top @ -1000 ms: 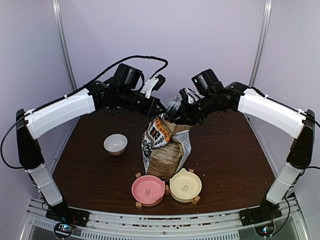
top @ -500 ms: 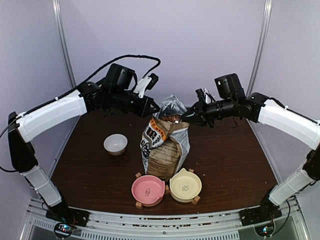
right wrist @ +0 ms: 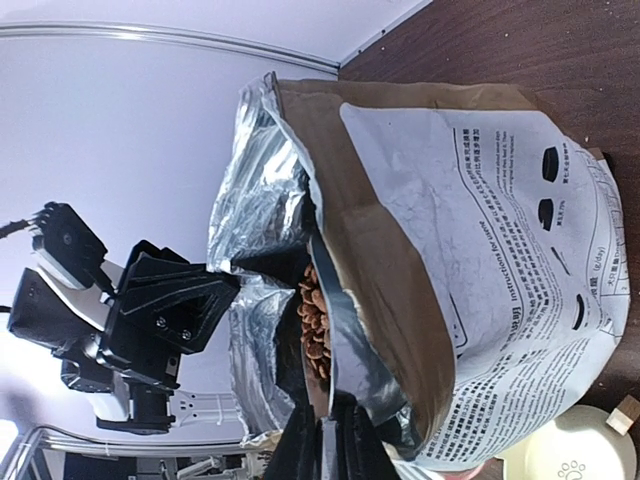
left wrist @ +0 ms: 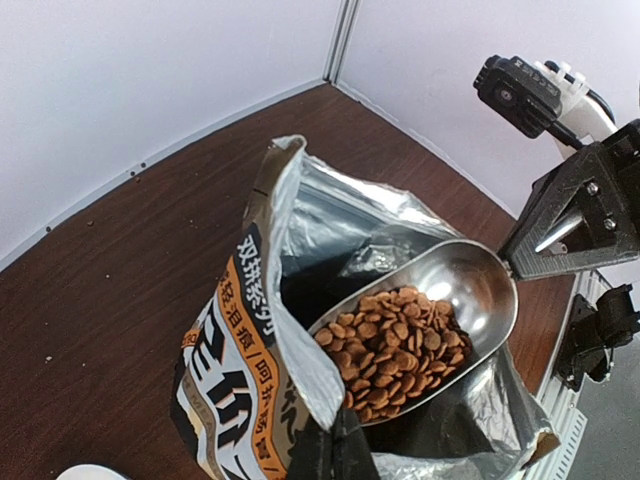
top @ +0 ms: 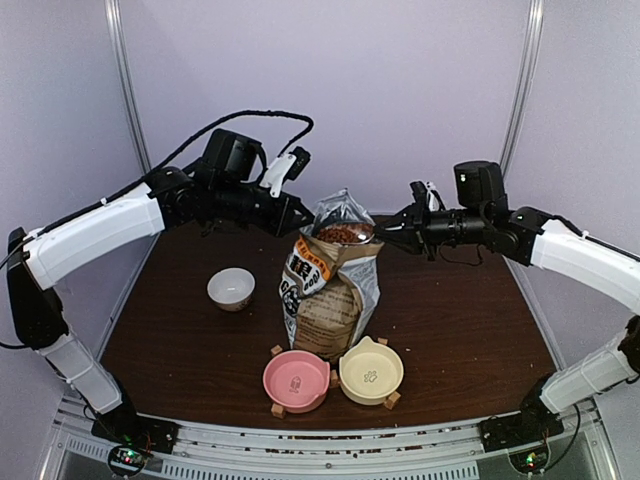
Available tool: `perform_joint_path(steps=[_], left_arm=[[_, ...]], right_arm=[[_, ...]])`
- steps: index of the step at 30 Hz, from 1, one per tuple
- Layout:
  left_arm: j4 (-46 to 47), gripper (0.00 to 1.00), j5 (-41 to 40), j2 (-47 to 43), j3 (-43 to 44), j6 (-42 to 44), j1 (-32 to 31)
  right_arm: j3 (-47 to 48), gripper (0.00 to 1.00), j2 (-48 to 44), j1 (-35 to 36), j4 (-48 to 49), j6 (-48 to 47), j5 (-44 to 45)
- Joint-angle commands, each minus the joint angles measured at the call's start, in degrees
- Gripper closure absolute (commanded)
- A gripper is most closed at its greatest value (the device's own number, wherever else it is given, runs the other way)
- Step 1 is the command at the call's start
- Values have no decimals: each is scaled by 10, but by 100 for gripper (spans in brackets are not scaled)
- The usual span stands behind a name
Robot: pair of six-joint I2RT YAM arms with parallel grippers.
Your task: Serve the pet food
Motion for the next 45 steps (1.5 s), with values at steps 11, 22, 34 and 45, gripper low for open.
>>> perform_joint_path(steps=[11, 22, 34, 45], left_arm=[[56, 100, -8, -41, 1, -16, 12], [63, 100, 4, -44, 1, -35, 22], [66, 100, 13, -49, -4, -39, 26], [80, 100, 133, -51, -15, -43, 96]], right_arm=[[-79, 100, -69, -19, 174, 115, -42], [-132, 100, -106, -21, 286, 175, -55], [-145, 100, -99, -18, 363, 212, -61], [-152, 100, -177, -18, 269, 160, -94]])
